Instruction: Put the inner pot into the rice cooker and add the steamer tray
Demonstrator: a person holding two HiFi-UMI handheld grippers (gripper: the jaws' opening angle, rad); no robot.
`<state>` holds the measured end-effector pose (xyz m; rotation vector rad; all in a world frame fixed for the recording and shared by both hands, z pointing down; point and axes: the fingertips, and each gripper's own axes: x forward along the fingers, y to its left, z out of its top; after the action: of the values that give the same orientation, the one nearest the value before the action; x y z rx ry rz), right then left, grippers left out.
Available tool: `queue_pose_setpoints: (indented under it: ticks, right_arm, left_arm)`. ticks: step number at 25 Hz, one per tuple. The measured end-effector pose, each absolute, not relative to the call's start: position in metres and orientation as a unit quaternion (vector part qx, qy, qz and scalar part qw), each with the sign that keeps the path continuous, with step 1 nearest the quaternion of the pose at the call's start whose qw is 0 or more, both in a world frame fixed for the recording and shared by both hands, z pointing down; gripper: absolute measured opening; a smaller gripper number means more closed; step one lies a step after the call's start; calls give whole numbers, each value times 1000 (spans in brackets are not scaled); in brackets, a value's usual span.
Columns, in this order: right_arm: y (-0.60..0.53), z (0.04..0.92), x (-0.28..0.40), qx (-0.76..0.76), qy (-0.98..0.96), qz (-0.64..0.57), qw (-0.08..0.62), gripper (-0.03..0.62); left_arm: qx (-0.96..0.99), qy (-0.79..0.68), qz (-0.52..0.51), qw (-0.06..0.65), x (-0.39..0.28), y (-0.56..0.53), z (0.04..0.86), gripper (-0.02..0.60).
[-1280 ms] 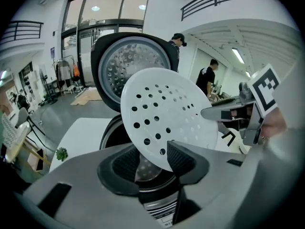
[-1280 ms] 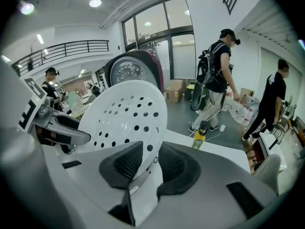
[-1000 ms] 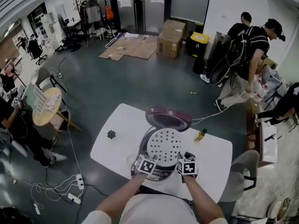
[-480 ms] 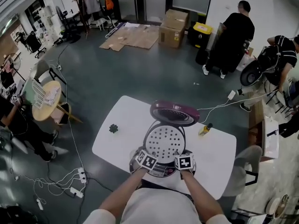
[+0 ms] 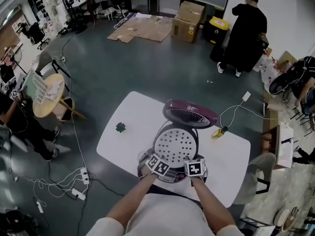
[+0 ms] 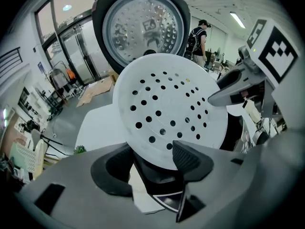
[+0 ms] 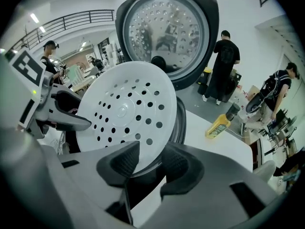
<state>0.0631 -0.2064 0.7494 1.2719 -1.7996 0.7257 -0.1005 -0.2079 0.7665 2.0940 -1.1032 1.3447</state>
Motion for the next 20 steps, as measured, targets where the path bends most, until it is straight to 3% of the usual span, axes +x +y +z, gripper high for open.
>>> queue_pose_setpoints:
  ticks: [5, 20]
  right_arm:
    - [-212, 754, 64, 504, -704, 266, 424, 164]
    - [-211, 760, 69, 524, -675, 228, 468, 245]
  left_arm:
    - [748, -408, 501, 150, -107, -218, 769, 356]
    - [771, -398, 474, 150, -106, -228, 777, 405]
